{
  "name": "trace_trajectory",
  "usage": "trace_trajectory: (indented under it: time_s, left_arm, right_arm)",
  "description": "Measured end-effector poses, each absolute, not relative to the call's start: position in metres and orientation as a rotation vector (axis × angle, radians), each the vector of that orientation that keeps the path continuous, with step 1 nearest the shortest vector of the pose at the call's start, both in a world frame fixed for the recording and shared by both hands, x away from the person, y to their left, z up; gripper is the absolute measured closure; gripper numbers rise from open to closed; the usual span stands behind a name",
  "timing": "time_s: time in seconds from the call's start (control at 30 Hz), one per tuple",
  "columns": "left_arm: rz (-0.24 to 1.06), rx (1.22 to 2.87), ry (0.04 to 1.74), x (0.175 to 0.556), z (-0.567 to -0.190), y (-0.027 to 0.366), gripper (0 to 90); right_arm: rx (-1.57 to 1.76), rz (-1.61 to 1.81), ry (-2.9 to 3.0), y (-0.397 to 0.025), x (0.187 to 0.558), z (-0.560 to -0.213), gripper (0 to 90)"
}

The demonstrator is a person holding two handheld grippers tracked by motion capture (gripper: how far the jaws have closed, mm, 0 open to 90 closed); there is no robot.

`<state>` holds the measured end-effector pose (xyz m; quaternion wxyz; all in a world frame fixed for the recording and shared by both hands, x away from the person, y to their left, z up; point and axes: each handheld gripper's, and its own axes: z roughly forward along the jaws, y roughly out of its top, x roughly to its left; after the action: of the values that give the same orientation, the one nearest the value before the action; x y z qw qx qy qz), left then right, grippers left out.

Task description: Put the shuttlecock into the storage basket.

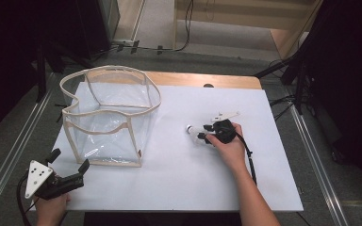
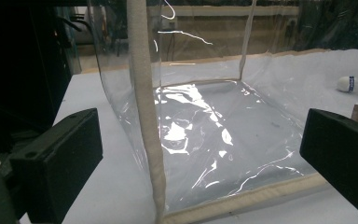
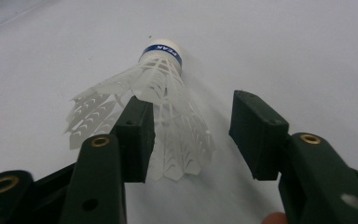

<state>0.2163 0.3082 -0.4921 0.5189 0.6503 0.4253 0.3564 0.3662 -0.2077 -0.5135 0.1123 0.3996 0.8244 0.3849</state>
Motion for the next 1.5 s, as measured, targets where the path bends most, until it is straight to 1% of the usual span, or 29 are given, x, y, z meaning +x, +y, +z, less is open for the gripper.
trace_trajectory:
  time_s: [0.03,0.07,0.13,0.33,0.47,0.7,1.5]
  left_arm:
    - [0.856,1.562,1.018,0.216,-0.492,0.308,0.0]
    - [0.855,1.56,1.021,0.216,-0.492,0.308,0.0]
    - [0.855,1.56,1.021,0.216,-0.492,0.308,0.0]
    - [0.854,1.559,1.022,0.216,-0.492,0.308,0.0]
    - [0.854,1.559,1.021,0.216,-0.492,0.309,0.0]
    - [0.854,1.558,1.022,0.217,-0.492,0.309,0.0]
    - [0.854,1.558,1.022,0.217,-0.492,0.308,0.0]
  right_arm:
    - [1.171,1.115,2.42,-0.205,0.367,-0.515,53.4]
    - [1.171,1.115,2.42,-0.205,0.367,-0.515,53.4]
    - [1.155,1.107,2.423,-0.203,0.366,-0.516,56.7]
    - [1.128,1.127,2.43,-0.198,0.366,-0.517,75.3]
    - [1.117,1.16,2.445,-0.197,0.364,-0.516,83.2]
    - [1.109,1.176,2.41,-0.197,0.362,-0.511,86.6]
    - [1.075,1.252,2.333,-0.193,0.357,-0.485,87.5]
